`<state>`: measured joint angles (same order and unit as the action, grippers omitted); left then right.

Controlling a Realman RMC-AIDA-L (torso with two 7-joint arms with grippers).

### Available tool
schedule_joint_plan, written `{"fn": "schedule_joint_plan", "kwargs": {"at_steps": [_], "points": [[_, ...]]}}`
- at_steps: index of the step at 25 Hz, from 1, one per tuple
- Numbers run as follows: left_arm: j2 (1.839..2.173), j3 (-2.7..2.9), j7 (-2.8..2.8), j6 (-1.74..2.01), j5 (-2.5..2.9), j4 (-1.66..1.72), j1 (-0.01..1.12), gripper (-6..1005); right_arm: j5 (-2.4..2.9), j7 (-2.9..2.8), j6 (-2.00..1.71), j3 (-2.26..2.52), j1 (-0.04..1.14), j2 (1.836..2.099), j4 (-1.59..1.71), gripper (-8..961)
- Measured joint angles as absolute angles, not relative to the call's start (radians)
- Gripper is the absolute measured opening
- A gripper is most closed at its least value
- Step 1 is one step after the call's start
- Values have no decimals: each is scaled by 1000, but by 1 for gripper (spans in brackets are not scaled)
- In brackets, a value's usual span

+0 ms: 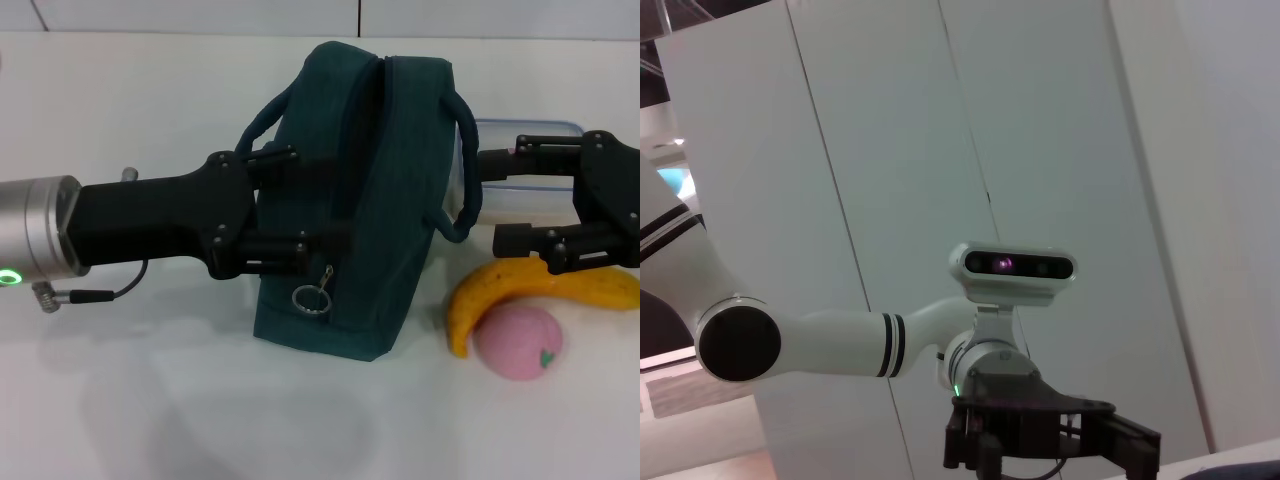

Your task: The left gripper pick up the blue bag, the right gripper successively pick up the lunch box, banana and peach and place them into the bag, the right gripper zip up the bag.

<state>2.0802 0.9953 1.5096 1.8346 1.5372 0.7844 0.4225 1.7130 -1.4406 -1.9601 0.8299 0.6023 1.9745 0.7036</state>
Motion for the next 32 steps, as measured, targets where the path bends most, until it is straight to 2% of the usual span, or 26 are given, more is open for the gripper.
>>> {"fn": "schedule_joint_plan", "kwargs": {"at_steps": [13,20,23,26,32], "points": [[2081,996,1515,1835,1540,788,422,873,1712,-1442,-1957,830,598,1977,700,792],[2045,973,1744,1831,1543,917,439,871,1712,-1432,-1956,830,579,1977,697,792],[2039,942,1878,1802,1566,1035,448,871,1712,-1422,-1956,828,568,1977,696,791],[2036,928,2014,1749,1634,1140,471,871,1712,-1419,-1956,823,558,1977,696,791],[2025,921,2275,1683,1848,1187,588,869,1712,-1408,-1956,819,531,1975,694,792]]}}
